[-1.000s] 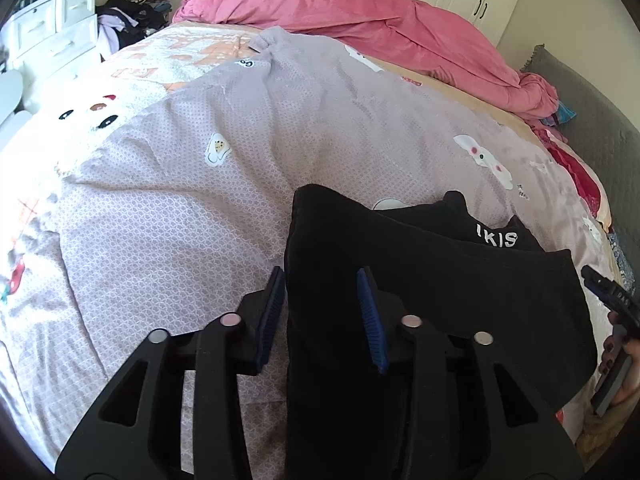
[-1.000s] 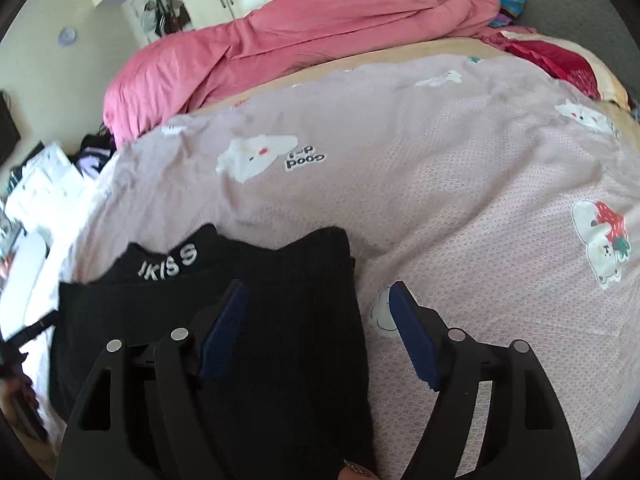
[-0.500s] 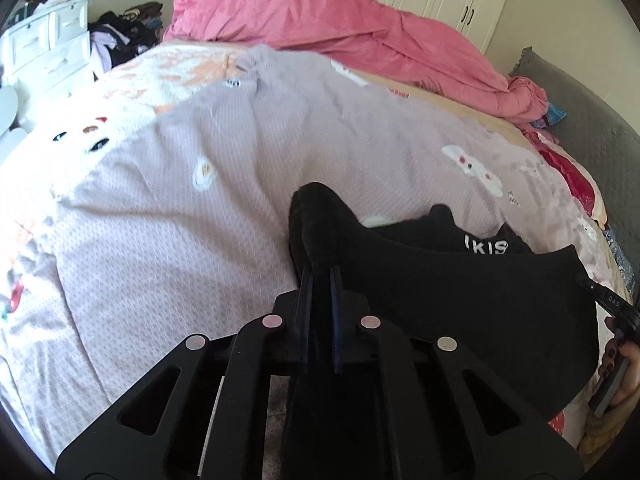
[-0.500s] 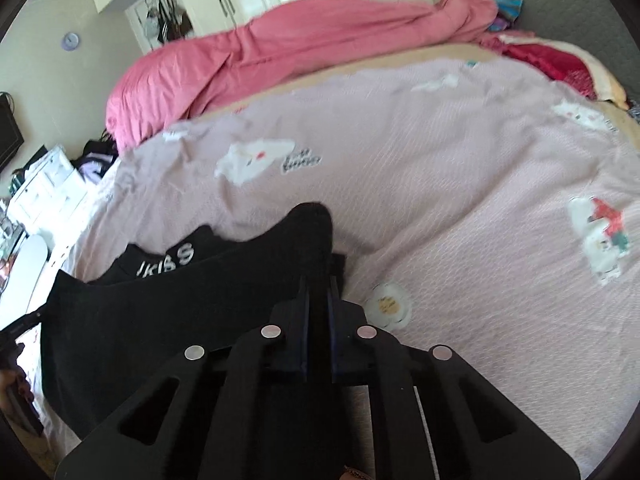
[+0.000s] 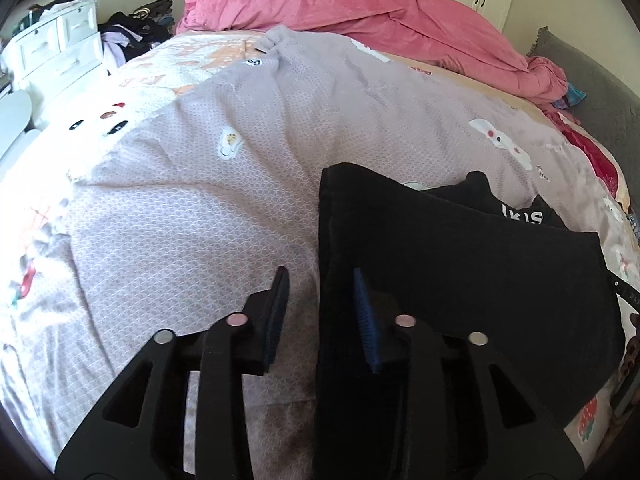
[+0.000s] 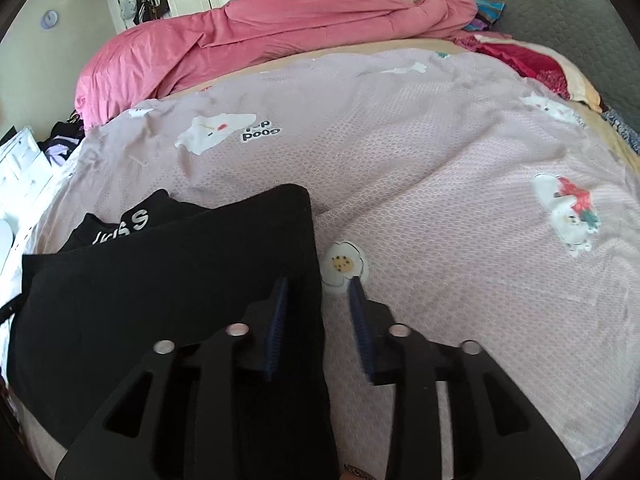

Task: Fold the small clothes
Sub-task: 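Open both tools and pull them back from the folded shirt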

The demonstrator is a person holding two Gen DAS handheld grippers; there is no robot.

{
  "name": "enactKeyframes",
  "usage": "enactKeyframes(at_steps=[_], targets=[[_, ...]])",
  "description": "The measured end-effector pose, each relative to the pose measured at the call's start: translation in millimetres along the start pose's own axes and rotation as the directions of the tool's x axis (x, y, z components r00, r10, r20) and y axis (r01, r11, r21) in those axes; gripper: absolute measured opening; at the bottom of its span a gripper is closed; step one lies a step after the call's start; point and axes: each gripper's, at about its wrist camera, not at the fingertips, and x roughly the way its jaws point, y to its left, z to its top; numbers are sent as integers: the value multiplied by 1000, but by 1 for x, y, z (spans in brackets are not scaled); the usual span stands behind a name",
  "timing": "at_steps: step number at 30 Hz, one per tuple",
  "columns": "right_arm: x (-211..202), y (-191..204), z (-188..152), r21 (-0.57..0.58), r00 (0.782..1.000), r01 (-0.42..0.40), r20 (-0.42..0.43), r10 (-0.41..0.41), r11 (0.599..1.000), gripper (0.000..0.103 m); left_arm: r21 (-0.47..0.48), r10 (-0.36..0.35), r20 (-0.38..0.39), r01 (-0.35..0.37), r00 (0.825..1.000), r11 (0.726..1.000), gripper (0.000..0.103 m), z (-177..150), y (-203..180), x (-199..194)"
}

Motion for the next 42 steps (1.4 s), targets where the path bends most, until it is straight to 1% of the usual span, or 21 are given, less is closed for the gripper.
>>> enactKeyframes(at_steps=[1, 3, 5, 6, 7, 8, 10, 11, 14, 15, 17, 18, 20, 21, 23, 29, 40, 42], targets=[[-7, 1, -3, -5, 1000, 5, 13, -5, 1000, 45, -3, -7, 12, 7, 1000, 1000, 35, 0, -1, -6], [-22, 5, -7, -13, 999, 5, 52, -5, 1000, 53, -3, -25, 44, 25, 999, 1000, 36, -2, -3, -22], [-37, 15, -14, -53, 997, 1, 83, 3, 999, 54, 7, -33, 71, 33, 997, 999, 41, -5, -11, -36], [-44, 21, -17, -75, 995, 2, 99, 6, 997, 54, 9, -45, 82, 45, 996, 999, 45, -7, -17, -44], [-51, 29, -21, -106, 994, -4, 112, 16, 994, 55, 13, -59, 81, 58, 995, 998, 46, -10, -23, -48], [-56, 36, -23, -129, 993, -15, 116, 30, 992, 55, 24, -74, 76, 72, 994, 997, 48, -13, -30, -51], [-62, 51, -29, -185, 993, -43, 104, 63, 982, 55, 59, -92, 51, 88, 994, 994, 55, -21, -46, -53], [-62, 60, -33, -219, 993, -63, 84, 83, 974, 55, 83, -99, 36, 96, 994, 992, 55, -25, -55, -52], [-62, 77, -43, -280, 993, -97, 41, 113, 955, 56, 148, -64, -26, 68, 998, 987, 56, -44, -76, -42], [-61, 79, -45, -287, 993, -103, 30, 116, 953, 59, 148, -56, -41, 61, 998, 987, 56, -49, -78, -39], [-58, 82, -53, -293, 995, -95, 3, 100, 951, 66, 140, -49, -57, 56, 997, 989, 58, -60, -77, -34], [-57, 81, -56, -296, 996, -91, -9, 92, 951, 66, 134, -47, -58, 55, 997, 989, 58, -63, -75, -34], [-51, 80, -67, -312, 998, -50, -42, 39, 949, 66, 121, -57, -63, 64, 996, 991, 58, -69, -72, -34], [-49, 76, -72, -311, 998, -47, -54, 32, 949, 67, 113, -64, -66, 71, 996, 991, 58, -72, -69, -34], [-49, 70, -78, -297, 998, -44, -56, 29, 954, 69, 101, -71, -73, 79, 995, 992, 58, -76, -65, -34], [-55, 51, -93, -249, 997, -42, -71, 25, 968, 69, 88, -76, -62, 81, 995, 993, 58, -83, -64, -40], [-70, 47, -98, -219, 997, -44, -69, 30, 975, 69, 52, -88, -41, 90, 995, 995, 58, -89, -57, -59], [-72, 46, -98, -209, 997, -52, -67, 39, 977, 71, 47, -89, -39, 91, 995, 995, 58, -90, -56, -63]])
